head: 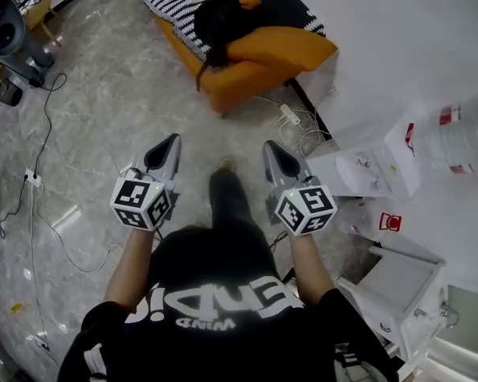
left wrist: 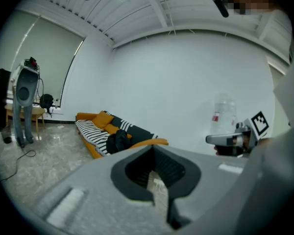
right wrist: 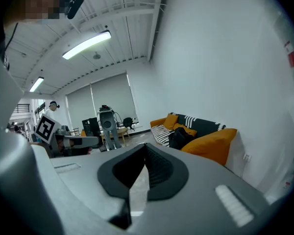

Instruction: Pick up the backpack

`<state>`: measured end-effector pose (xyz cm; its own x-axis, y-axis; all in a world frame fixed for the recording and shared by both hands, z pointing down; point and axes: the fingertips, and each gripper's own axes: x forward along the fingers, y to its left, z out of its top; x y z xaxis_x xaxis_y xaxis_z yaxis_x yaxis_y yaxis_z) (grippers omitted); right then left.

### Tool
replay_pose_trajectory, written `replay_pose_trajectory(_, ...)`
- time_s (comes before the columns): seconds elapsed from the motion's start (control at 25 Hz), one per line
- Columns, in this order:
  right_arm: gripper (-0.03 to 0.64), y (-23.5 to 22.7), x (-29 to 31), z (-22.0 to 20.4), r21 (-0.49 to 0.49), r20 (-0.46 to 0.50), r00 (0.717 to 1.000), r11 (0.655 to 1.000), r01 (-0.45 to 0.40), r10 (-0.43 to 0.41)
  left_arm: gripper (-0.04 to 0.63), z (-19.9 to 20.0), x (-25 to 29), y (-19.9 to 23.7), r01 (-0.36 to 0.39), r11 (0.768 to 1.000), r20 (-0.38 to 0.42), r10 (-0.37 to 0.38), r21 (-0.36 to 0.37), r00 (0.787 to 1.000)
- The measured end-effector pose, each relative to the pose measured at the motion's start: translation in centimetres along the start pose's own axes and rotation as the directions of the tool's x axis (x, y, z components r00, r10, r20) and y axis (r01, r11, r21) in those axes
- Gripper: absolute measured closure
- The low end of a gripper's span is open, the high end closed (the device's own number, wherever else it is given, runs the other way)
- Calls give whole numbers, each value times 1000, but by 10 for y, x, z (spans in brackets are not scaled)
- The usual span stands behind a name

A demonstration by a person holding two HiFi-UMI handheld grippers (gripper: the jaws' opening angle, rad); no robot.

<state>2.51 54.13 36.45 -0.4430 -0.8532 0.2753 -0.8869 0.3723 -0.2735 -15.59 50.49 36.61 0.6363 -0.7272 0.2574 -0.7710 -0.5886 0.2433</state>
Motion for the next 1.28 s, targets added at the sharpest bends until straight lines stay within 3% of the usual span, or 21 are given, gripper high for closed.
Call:
replay_pose_trajectory(0.76, 617, -170, 193, 116, 5, -67, 993, 995, -98, 99, 595, 97, 224, 94, -105, 993, -31, 104, -55, 994)
replay_pose_trajectory(1.28, 617, -231, 277, 139, 56, -98, 983, 987, -153, 158, 595, 113, 298, 137, -187, 979, -49, 183, -87, 982)
